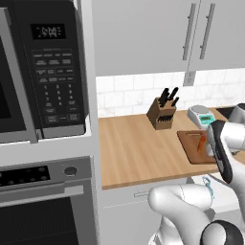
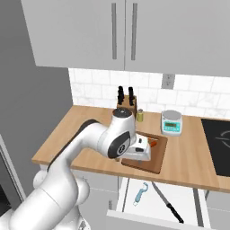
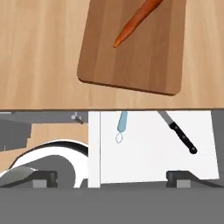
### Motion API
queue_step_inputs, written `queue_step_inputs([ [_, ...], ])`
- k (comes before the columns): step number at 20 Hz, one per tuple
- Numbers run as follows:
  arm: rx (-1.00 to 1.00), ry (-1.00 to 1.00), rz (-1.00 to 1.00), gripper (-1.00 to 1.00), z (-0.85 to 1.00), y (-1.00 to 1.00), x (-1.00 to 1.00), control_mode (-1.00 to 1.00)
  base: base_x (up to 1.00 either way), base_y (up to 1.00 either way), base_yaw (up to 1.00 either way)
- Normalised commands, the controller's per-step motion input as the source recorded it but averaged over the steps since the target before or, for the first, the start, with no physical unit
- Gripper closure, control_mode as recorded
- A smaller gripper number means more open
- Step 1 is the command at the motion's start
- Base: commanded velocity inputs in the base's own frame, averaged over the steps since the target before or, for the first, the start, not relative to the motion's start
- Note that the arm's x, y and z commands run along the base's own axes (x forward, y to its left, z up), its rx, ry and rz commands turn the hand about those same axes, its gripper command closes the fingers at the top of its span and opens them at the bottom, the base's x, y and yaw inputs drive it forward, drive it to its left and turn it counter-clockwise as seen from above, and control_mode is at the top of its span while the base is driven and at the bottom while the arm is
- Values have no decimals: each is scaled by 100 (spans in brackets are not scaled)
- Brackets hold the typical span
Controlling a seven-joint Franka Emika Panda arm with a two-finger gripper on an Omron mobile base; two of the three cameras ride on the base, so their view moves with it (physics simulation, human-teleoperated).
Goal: Place the appropriate cutting tool for cutting the carrot skin on the cutting board.
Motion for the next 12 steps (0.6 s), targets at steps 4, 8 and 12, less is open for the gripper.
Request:
queue_step_inputs([
  [4, 0, 12, -8, -100, -91, -46, -4, -100, 0, 0, 0],
  [8, 0, 13, -15, -100, -73, -59, 0, -100, 0, 0, 0],
  [12, 0, 6, -15, -100, -87, -37, -11, -100, 0, 0, 0],
])
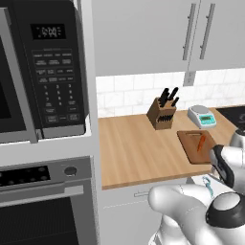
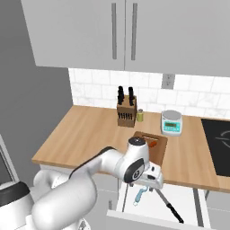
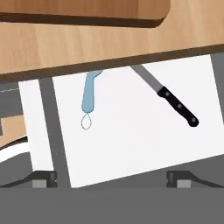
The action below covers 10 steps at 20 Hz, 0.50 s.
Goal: Place the appropriate cutting tool for cutting the carrot skin on the cutting board.
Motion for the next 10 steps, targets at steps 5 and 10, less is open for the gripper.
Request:
queue_step_inputs([
  [5, 0, 5, -11, -100, -61, -32, -3, -100, 0, 0, 0],
  [10, 1, 0, -5, -100, -39, -24, -21, -100, 0, 0, 0],
])
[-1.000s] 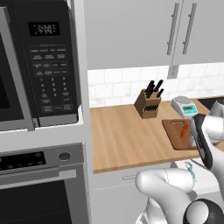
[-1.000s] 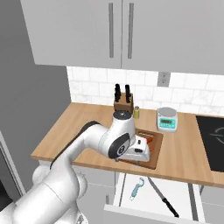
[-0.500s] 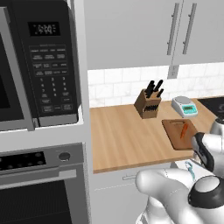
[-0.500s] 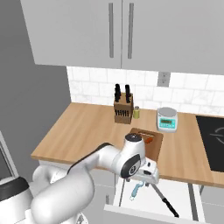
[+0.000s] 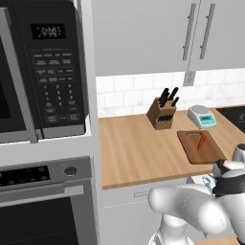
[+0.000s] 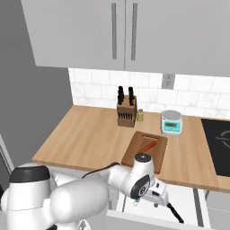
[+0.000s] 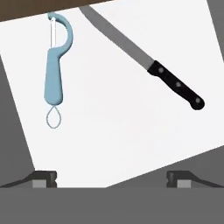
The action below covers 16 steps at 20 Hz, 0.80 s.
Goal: Place the appropriate cutting tool for cutting the carrot skin on the cutting board.
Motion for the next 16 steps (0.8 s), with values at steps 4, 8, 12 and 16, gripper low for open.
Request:
queue_step_inputs([
  [4, 0, 0, -3, -100, -12, -3, -17, -100, 0, 0, 0],
  [8, 0, 0, 0, -100, -20, 0, -11, -100, 0, 0, 0],
  [12, 0, 0, 4, -100, -32, 0, 0, -100, 0, 0, 0],
  [16, 0, 0, 10, -100, -20, 0, 0, -100, 0, 0, 0],
])
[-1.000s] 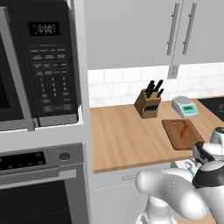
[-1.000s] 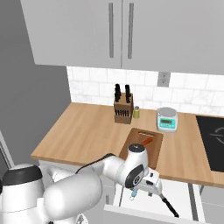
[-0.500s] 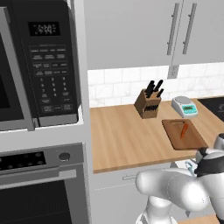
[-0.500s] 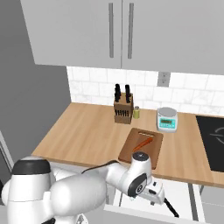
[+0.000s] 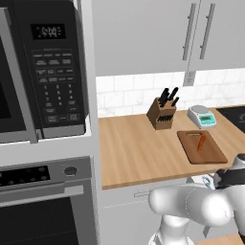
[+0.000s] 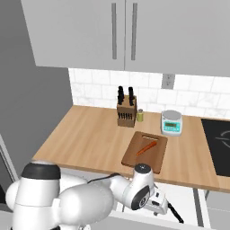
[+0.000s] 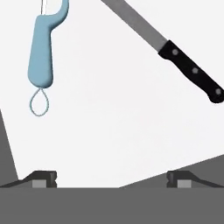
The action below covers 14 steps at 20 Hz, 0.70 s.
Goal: Place the appropriate cutting tool for cutting the carrot skin on the cutting board.
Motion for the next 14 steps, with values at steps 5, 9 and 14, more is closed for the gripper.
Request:
queue_step_inputs([
  [5, 0, 1, 9, -100, -13, -3, 7, -100, 0, 0, 0],
  [9, 0, 9, 8, -100, -35, 0, -1, -100, 0, 0, 0],
  [14, 0, 13, 7, -100, -30, 0, 0, -100, 0, 0, 0],
])
